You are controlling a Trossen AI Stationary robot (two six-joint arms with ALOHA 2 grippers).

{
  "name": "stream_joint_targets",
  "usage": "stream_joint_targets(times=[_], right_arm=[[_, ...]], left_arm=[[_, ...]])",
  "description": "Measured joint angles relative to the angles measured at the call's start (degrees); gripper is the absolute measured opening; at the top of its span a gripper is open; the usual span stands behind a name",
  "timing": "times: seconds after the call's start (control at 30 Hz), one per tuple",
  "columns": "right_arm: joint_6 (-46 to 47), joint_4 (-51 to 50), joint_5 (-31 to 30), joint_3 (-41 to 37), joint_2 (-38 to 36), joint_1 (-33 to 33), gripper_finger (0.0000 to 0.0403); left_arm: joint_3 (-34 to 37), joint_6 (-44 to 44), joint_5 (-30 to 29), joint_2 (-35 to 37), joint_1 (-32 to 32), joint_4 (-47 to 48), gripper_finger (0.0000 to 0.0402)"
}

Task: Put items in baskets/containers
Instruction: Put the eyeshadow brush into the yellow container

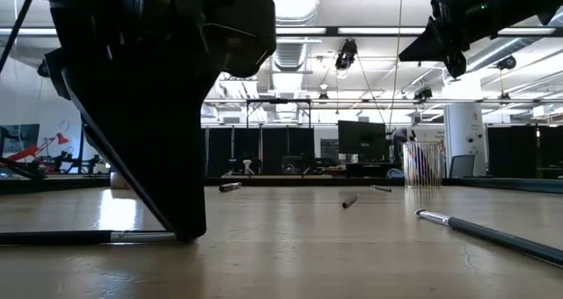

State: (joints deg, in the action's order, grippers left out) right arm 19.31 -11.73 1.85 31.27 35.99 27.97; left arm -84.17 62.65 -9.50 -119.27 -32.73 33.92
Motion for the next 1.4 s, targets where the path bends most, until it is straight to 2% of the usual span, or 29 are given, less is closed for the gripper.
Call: stream_joint_targets(times=[0.13, 0.3, 0.53, 0.67, 0.87, 1.0, 1.1, 1.23, 1.4], right_arm=[[0.02, 0.07, 0.09, 0.00, 0.00, 0.00, 0.0008], [0.02, 0.09, 0.13, 0.00, -0.02, 0.00, 0.0008], [0.00, 0.21, 0.11, 0.00, -0.64, 0.00, 0.0008], [-0.22, 0.50, -0.06, 0.00, -0.87, 0.02, 0.0008], [-0.48, 0.55, -0.27, 0.00, -1.00, 0.02, 0.0008], [-1.36, 0.57, -0.31, 0.00, -1.05, 0.00, 0.0008], [-1.51, 0.57, -0.08, 0.00, -1.05, 0.00, 0.0008], [-1.43, 0.55, 1.00, 0.00, -1.05, 0.00, 0.0008], [-0.87, 1.56, 6.39, 0.00, -1.06, -1.52, 0.0008]], left_arm=[[0.08, 0.58, -0.08, -0.36, 0.00, 1.43, 0.0081], [0.45, 2.61, -2.06, -0.01, -0.29, 1.83, 0.0010], [1.47, 3.01, -6.18, 5.59, -0.65, 4.84, 0.0001], [3.38, 3.93, -11.08, 12.77, -0.65, 5.06, 0.0001], [10.41, 6.03, -21.01, 25.30, -0.35, 1.90, 0.0000], [17.41, 4.06, -27.69, 33.12, 1.07, -9.04, 0.0000], [23.38, -2.05, -30.54, 37.90, 3.80, -25.05, 0.0000], [30.07, -12.44, -29.09, 40.09, 9.17, -45.58, 0.0000], [31.50, -22.98, -20.97, 39.56, 17.69, -59.59, 0.0000]])
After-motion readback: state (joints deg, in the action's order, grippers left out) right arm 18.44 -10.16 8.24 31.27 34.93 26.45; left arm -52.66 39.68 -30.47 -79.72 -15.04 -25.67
